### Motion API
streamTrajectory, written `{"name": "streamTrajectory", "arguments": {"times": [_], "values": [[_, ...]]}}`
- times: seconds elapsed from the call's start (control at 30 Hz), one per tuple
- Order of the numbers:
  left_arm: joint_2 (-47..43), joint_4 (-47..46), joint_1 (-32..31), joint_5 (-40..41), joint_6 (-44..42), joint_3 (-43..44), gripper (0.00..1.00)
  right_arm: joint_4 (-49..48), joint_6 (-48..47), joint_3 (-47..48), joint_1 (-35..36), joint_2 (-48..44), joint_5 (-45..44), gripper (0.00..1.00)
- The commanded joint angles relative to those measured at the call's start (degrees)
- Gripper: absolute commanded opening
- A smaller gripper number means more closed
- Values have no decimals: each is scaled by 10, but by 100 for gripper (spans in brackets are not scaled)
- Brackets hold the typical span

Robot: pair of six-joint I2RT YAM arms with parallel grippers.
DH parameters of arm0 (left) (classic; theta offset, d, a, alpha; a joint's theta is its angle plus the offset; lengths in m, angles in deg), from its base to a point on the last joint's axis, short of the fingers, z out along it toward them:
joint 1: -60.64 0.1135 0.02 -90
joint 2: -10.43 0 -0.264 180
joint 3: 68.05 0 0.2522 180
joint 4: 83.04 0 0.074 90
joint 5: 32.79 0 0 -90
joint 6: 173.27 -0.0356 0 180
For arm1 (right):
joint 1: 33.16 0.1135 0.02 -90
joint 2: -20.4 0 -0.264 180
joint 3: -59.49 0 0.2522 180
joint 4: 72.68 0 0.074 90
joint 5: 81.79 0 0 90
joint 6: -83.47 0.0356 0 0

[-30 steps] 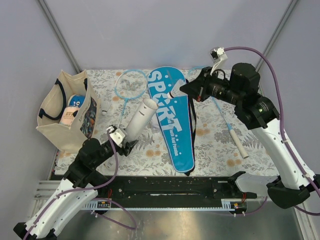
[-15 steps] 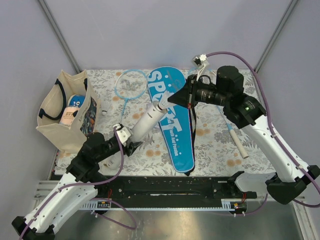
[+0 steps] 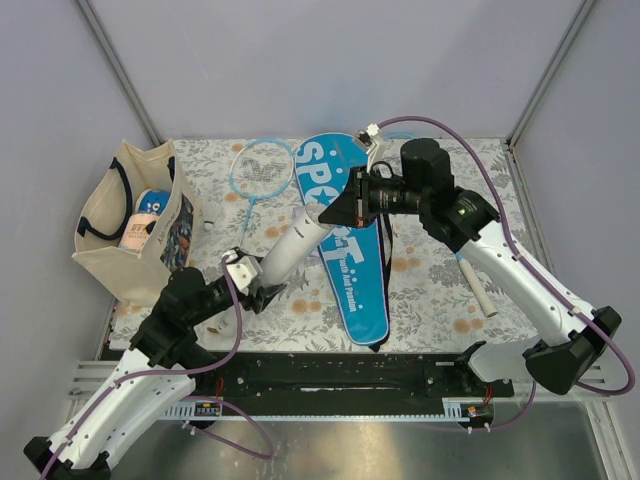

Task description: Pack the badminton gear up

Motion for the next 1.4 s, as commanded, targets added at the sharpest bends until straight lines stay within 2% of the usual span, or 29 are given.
{"name": "streamTrajectory", "arguments": {"times": [0.0,0.33,0.4,0.57,0.63,0.77,0.97,1.07,1.2,1.37], "values": [[-8,-71,-2,-21,2,13,39,-18,-1,-9,14,15,31,0],[-2,-70,-2,-16,5,12,39,-35,14,-24,21,22,51,0],[-1,-70,-2,-14,7,14,39,-29,23,-18,22,16,34,11],[-8,-66,-2,10,9,7,38,-16,74,-7,21,-14,-26,46],[-14,-64,-2,10,12,7,38,-15,81,-11,19,-27,-48,55],[-18,-68,-2,10,23,7,38,-51,99,-33,9,-58,-51,65],[-2,-66,-2,8,50,25,38,-106,125,-54,-1,-114,-62,91],[5,-70,-2,14,96,44,38,-194,134,-115,-1,-169,-72,96],[13,-85,-2,1,167,67,38,-276,114,-194,0,-228,-114,100],[20,-179,-2,-30,275,69,38,-386,118,-260,13,-223,-109,100]]}}
